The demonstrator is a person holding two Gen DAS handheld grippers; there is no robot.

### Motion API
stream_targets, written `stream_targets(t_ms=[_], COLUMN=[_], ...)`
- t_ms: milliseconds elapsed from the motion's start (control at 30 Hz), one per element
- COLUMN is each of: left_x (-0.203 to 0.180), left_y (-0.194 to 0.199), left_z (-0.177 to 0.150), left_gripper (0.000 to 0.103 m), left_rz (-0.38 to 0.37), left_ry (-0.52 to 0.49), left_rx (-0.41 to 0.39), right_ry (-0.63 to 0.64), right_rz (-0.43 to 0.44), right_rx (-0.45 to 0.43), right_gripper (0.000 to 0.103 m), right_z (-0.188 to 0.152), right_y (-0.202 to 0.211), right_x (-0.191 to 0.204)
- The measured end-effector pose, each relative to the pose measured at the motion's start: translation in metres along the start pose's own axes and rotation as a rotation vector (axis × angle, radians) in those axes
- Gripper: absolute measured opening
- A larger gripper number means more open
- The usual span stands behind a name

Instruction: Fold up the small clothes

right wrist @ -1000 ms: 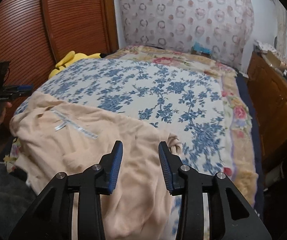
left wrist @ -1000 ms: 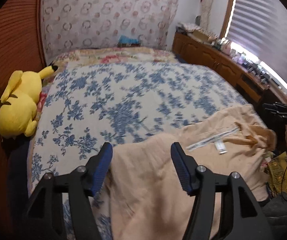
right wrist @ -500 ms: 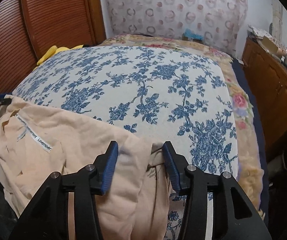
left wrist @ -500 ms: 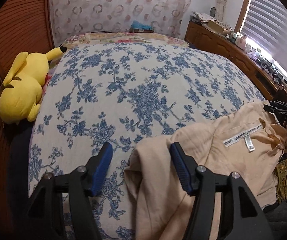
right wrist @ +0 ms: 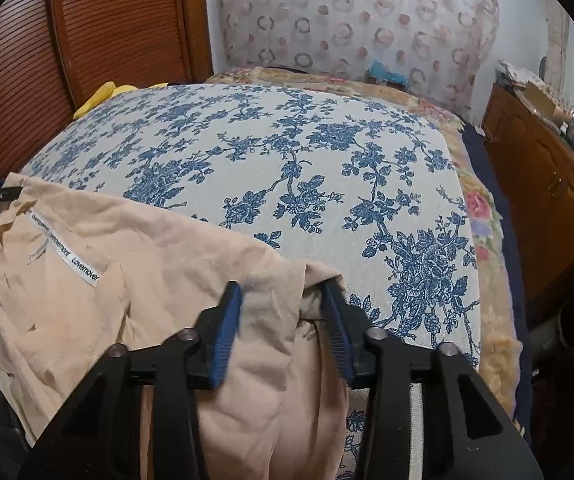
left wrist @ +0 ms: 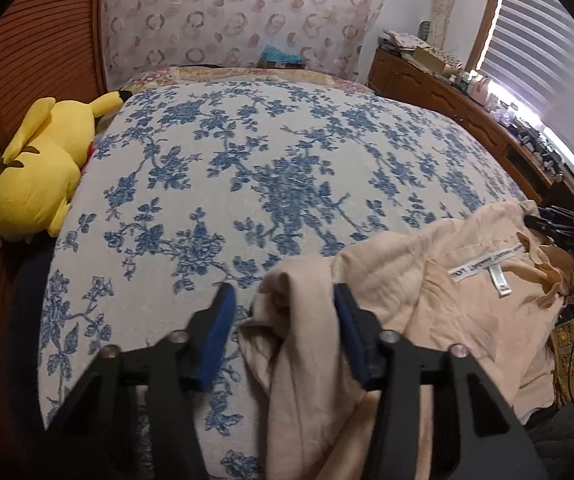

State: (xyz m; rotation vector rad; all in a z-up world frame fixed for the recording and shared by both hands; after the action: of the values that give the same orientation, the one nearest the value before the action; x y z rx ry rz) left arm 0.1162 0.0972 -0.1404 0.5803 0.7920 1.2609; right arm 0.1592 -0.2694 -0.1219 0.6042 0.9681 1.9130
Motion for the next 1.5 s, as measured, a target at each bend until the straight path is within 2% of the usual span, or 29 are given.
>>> stream_targets(t_ms=[67,200,300,400,500,733,1100,1500], left_x=[-0.003,-0.009,-0.016,-0.022,-0.023,-0.028,-0.055,-0.067], left_y=[0.0,0.001,0.006,0.016,0.031,0.068,0.157,0.245], left_z=[0.0,-0.001,-0.002,-0.002,0.0,0.002,0.017,0.057], left_gripper=[0.038,0.021,0.011,0.01,0.008,0.006,0.006,0.005], left_rz=[-0.003,-0.012,-0.013,-0.027,-0.084,-0.096,-0.126,-0.115], left_ry=[-0.01,-0.025,-0.037,-0.038,-0.014,-0.017,-0.071,-0.113], left_rx=[0.0,-0.005,-0.016,-0.038,-0.083,-0.172,-0.359,-0.556], right_ry=[0.0,0.001,-0.003,-0.006,-0.003,0.033,0.07,0.15], right_rz=[0.015,0.02,0.03,0.039,0.036,0.038,0.033,-0.026], right_rx=[0.001,-0.009,-0.025,-0.052,-0.098,-0.201,-0.36,-0.519], right_gripper=[0.024,0.011,0.008,0.008,0.007,0.007,0.006,0.006], right_z=[-0.001,-0.001,-0.003,-0.006,-0.006,-0.001,0.018,0.051], right_y=[0.0,0.003,0.009,0.018,0.034,0.08,0.16,0.249], right_x=[0.002,0.004,0.008,0.013,0.018,0.031,0.049,0.054])
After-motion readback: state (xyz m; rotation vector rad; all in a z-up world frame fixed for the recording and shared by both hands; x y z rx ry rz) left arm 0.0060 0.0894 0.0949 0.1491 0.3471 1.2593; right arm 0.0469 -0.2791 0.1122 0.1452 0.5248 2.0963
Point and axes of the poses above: each gripper's, at about its wrist camera, not at the fingertips, and y roughly against the way its jaws point, x to its left, z to its top, the point moved 4 cm from there along -y, roughly the way its jaws point, and after that the axes turned 1 degree about y, right-handed, at the moved point
